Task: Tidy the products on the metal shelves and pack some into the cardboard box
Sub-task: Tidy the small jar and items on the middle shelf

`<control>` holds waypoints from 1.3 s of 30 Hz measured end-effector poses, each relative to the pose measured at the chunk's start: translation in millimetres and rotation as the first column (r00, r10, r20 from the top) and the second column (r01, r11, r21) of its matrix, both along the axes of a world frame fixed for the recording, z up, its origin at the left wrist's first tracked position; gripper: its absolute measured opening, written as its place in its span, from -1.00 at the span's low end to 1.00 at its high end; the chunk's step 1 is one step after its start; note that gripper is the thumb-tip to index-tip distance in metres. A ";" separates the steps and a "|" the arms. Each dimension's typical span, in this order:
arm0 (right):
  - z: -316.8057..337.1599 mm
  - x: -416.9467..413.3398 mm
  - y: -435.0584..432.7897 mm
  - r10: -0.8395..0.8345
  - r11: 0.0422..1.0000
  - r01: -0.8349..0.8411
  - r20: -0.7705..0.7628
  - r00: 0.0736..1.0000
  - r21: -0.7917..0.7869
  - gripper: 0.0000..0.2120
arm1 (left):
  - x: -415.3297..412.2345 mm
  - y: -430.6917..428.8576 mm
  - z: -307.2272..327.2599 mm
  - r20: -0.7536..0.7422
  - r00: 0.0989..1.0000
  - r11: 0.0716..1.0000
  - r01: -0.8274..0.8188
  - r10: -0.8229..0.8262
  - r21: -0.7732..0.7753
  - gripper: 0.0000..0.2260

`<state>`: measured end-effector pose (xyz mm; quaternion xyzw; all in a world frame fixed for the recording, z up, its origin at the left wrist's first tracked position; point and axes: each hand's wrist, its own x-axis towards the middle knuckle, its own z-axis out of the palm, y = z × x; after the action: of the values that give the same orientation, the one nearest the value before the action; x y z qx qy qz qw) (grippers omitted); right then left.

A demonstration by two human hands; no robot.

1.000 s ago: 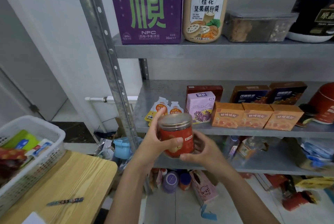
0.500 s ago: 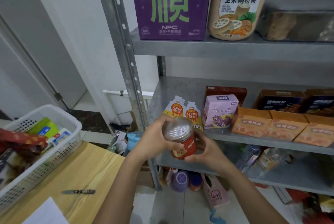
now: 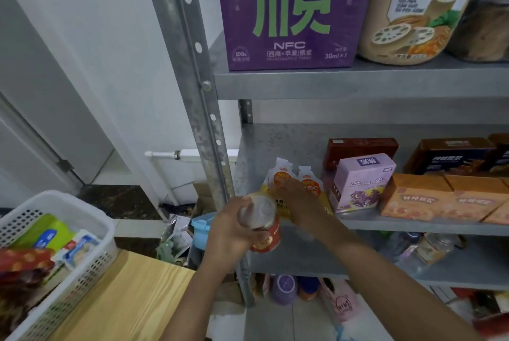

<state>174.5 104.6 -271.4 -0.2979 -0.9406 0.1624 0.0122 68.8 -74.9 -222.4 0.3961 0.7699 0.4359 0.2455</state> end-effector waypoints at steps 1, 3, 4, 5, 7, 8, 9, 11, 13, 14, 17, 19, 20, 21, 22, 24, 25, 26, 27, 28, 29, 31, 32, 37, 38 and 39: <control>2.4 -10.1 1.9 0.013 0.999 -0.015 0.049 0.999 0.038 -0.34 | -2.3 0.8 -1.5 -0.029 1.000 1.000 0.005 -0.005 -0.006 -0.38; 3.6 -25.8 3.9 0.049 0.990 -0.071 0.175 0.983 0.121 -0.34 | -6.0 2.0 -5.1 -0.075 0.997 1.000 0.003 -0.004 -0.014 -0.39; 3.5 -31.6 3.8 0.041 0.992 -0.063 0.202 0.978 0.105 -0.38 | -6.9 2.4 -6.3 -0.090 0.996 1.000 0.000 -0.001 -0.015 -0.39; 5.1 -36.3 2.7 0.011 0.997 -0.027 0.202 0.979 0.075 -0.41 | -7.5 3.2 -7.9 -0.102 0.995 1.000 -0.002 0.001 -0.015 -0.39; 2.7 -40.8 3.8 -0.011 0.994 -0.012 0.210 0.978 0.109 -0.44 | -7.2 5.5 -10.4 -0.118 0.993 1.000 0.002 -0.005 -0.024 -0.40; 1.7 -40.0 4.3 0.002 0.986 -0.039 0.228 0.974 0.160 -0.45 | -6.6 6.3 -10.8 -0.132 0.991 0.999 0.006 -0.010 -0.032 -0.40; -0.6 -38.0 5.8 0.024 0.978 -0.075 0.248 0.969 0.196 -0.46 | -6.3 7.1 -10.9 -0.149 0.989 0.999 0.012 -0.018 -0.035 -0.41; -4.3 -30.1 10.5 0.070 0.958 -0.154 0.323 0.944 0.241 -0.45 | -6.2 9.7 -12.0 -0.180 0.983 0.999 0.031 -0.034 -0.020 -0.41; -5.6 -20.8 16.0 0.073 0.941 -0.185 0.365 0.928 0.284 -0.45 | -5.4 13.2 -11.3 -0.198 0.978 0.998 0.067 -0.067 -0.008 -0.40; -7.0 -16.1 19.2 0.068 0.935 -0.185 0.360 0.931 0.302 -0.46 | -4.7 15.9 -10.5 -0.210 0.974 0.996 0.084 -0.082 0.000 -0.40; -9.4 -2.7 25.1 0.044 0.951 -0.135 0.314 0.949 0.277 -0.48 | -3.1 30.4 -8.7 -0.311 0.946 0.994 0.105 -0.090 0.032 -0.42; -12.4 2.8 29.0 0.027 0.961 -0.107 0.298 0.954 0.255 -0.46 | -3.9 43.3 -11.0 -0.385 0.920 0.993 0.103 -0.075 0.052 -0.43; -13.2 4.6 30.4 0.023 0.962 -0.101 0.291 0.956 0.253 -0.46 | -4.6 50.0 -13.4 -0.418 0.906 0.993 0.107 -0.075 0.053 -0.42; -12.7 5.9 31.2 0.025 0.963 -0.101 0.292 0.956 0.248 -0.46 | -6.4 57.6 -17.8 -0.441 0.894 0.993 0.110 -0.079 0.047 -0.41; -12.2 7.2 32.3 0.031 0.964 -0.105 0.289 0.957 0.243 -0.47 | -8.1 64.6 -21.9 -0.453 0.888 0.994 0.105 -0.080 0.031 -0.40; -8.3 9.9 32.7 0.049 0.967 -0.118 0.289 0.956 0.227 -0.49 | -12.6 76.8 -28.1 -0.468 0.882 0.997 0.072 -0.062 0.003 -0.36; -6.1 11.3 31.9 0.054 0.967 -0.122 0.290 0.956 0.222 -0.50 | -14.7 81.5 -30.3 -0.470 0.881 0.998 0.056 -0.058 -0.018 -0.35; -4.4 12.4 31.1 0.059 0.967 -0.124 0.281 0.958 0.221 -0.50 | -16.1 85.0 -32.0 -0.470 0.881 0.998 0.043 -0.062 -0.051 -0.34; -3.1 13.0 30.2 0.060 0.967 -0.124 0.272 0.961 0.224 -0.50 | -16.3 86.9 -33.5 -0.486 0.870 0.995 0.036 -0.077 -0.091 -0.35; -2.4 13.3 29.4 0.058 0.967 -0.120 0.266 0.962 0.226 -0.50 | -15.2 88.0 -35.1 -0.529 0.844 0.993 0.032 -0.088 -0.113 -0.37; -1.4 13.2 28.8 0.055 0.969 -0.117 0.268 0.962 0.220 -0.50 | -14.5 89.3 -38.2 -0.597 0.797 0.993 0.032 -0.094 -0.114 -0.36; -0.8 13.5 27.9 0.050 0.971 -0.113 0.288 0.956 0.209 -0.47 | -13.2 91.2 -46.6 -0.699 0.707 0.992 0.030 -0.109 -0.124 -0.31; 0.6 13.8 26.9 0.049 0.972 -0.114 0.294 0.955 0.208 -0.44 | -12.4 91.8 -49.3 -0.718 0.688 0.991 0.011 -0.106 -0.136 -0.28; 8.2 21.9 19.0 -0.033 0.966 -0.019 0.198 0.980 0.258 -0.30 | -16.8 94.4 -54.0 -0.781 0.595 0.976 0.032 -0.191 -0.214 -0.26; 6.6 23.7 15.7 -0.053 0.955 0.015 0.119 0.992 0.295 -0.28 | -17.3 95.4 -52.5 -0.790 0.580 0.974 0.026 -0.198 -0.225 -0.26; 5.3 25.1 13.4 -0.073 0.944 0.048 0.063 0.995 0.326 -0.24 | -17.4 96.4 -51.3 -0.800 0.563 0.971 0.019 -0.208 -0.239 -0.27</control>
<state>199.6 118.1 -266.0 -0.3265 -0.9447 -0.0059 0.0308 51.4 21.5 -273.7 0.5744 0.8086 0.1052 -0.0723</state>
